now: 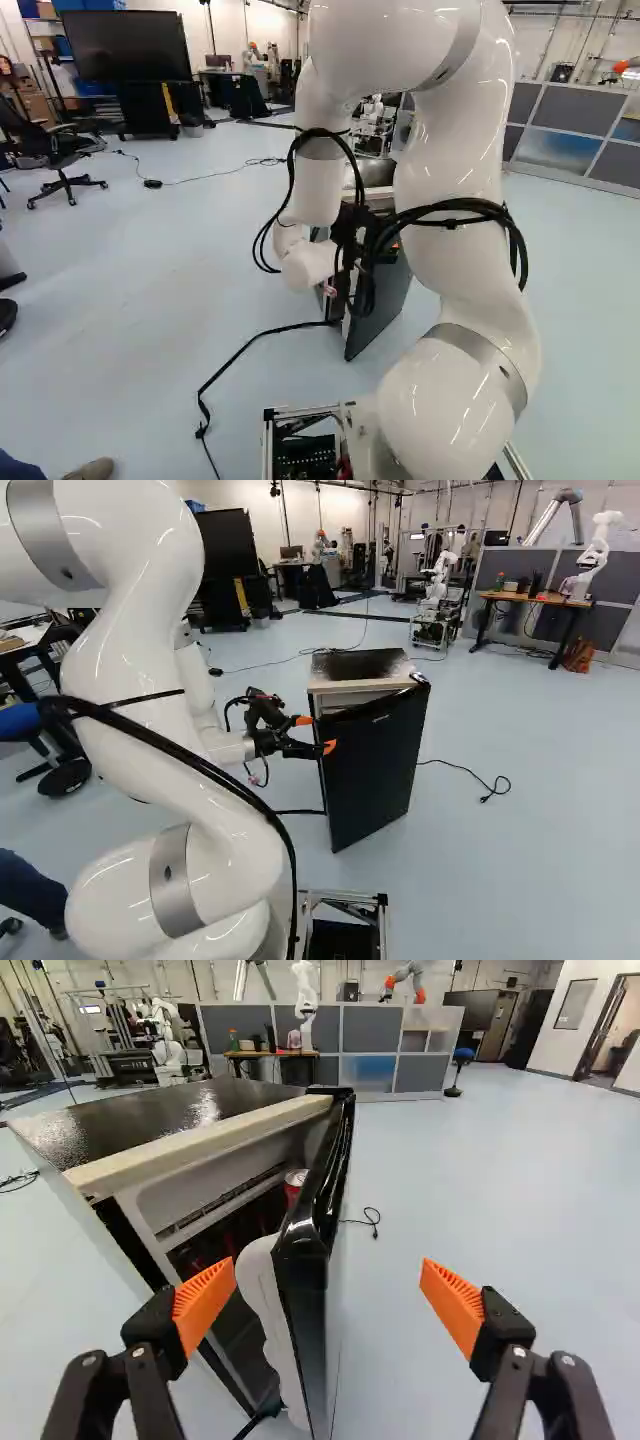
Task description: Grab a drink from the fridge
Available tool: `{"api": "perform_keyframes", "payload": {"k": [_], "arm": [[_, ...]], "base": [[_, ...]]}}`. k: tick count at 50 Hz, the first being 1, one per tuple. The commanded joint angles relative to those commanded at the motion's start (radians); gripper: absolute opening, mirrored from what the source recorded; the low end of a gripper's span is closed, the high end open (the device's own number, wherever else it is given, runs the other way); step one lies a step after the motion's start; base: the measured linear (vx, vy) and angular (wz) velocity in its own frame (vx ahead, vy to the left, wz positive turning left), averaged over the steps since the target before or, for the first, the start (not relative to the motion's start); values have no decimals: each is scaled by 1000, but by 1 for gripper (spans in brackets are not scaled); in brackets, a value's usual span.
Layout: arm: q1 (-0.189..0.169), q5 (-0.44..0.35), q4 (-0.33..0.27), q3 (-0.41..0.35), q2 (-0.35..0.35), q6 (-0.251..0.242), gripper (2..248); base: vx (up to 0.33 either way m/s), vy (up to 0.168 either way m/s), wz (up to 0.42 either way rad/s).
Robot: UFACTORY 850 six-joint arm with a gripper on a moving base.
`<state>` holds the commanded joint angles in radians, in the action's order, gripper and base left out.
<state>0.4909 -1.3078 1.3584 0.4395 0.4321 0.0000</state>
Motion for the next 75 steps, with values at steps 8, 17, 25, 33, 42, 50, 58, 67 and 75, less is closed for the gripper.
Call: {"api": "perform_keyframes", "payload": {"k": [8,17,25,33,42,50,58,67,75], "arm": [[10,0,0,1,1,0,247],[21,0,0,7,4,0,247],[29,0,5,16,9,0,247],[34,0,24,29,16,0,247],[41,0,52,48,26,0,247],[46,0,78,65,35,0,247],[51,0,104,84,44,0,247],[52,0,138,107,56,0,247],[47,0,176,133,69,0,247]], "base": [[0,0,0],[0,0,0],[0,0,0],[0,0,0],[0,0,0],[0,0,0],[0,0,0],[0,0,0],[0,0,0]]}}
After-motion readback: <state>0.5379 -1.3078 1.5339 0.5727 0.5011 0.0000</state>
